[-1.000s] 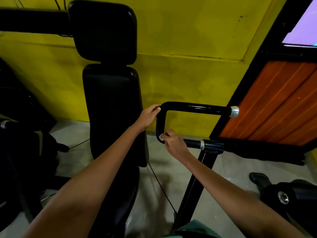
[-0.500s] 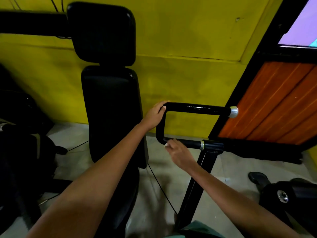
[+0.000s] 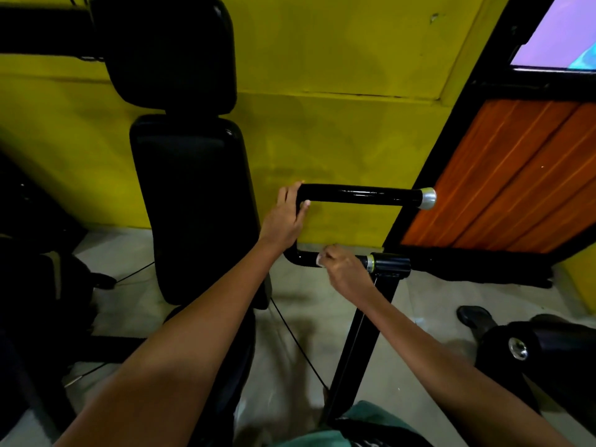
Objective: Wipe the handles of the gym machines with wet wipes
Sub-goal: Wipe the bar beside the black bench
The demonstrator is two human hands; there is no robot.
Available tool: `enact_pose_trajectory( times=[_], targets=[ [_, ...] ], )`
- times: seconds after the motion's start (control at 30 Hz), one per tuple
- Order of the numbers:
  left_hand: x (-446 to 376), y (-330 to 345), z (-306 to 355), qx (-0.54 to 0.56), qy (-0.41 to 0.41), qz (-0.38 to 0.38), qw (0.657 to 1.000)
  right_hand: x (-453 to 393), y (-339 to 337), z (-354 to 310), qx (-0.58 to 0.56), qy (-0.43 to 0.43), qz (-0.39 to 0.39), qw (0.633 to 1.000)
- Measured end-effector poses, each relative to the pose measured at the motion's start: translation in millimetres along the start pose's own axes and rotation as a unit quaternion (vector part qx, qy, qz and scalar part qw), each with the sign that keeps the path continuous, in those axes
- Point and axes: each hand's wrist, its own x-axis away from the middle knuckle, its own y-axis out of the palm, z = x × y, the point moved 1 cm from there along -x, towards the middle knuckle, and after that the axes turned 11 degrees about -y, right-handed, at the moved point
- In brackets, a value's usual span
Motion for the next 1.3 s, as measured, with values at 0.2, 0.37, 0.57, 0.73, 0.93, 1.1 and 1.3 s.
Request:
enact_pose_trajectory(
  times=[0.2,0.37,0.57,0.73,0.93,1.1,1.3],
  targets=[
    [3.3,12.7,0.1,-0.055,-0.019,0.058,0.997,-30.2,12.4,-23.9,-0.062,0.024,-0.010,0.998],
    [2.8,15.0,-3.5,-0.080,-0.019,0.070,0.994,5.7,2.6,7.1,-0.053,0.084,0.002,0.995],
    [2.3,15.6,-3.3,-0.030,-0.021,0.072,0.997,21.5,-13.3,20.7,-0.018,0.157,0.008,0.987],
    [2.2,19.3,10.4,-0.073,0.087,0.120,0.986,-19.6,12.6,-19.9,-0.078,0.143,-0.004,0.987],
    [-6.1,30.3,-6.9,-0.112,0.157,0.148,0.970,2.6,3.9,2.5,-0.013,0.106,0.022,0.994],
    [-8.5,37.9,-6.5,-0.108,0.157,0.188,0.964,45.2,-13.3,38.2,0.069,0.129,0.038,0.988],
    [-11.0,40.2,-8.6,-0.105,0.164,0.209,0.958,40.4,-16.9,35.7,0.077,0.149,0.033,0.985]
  ],
)
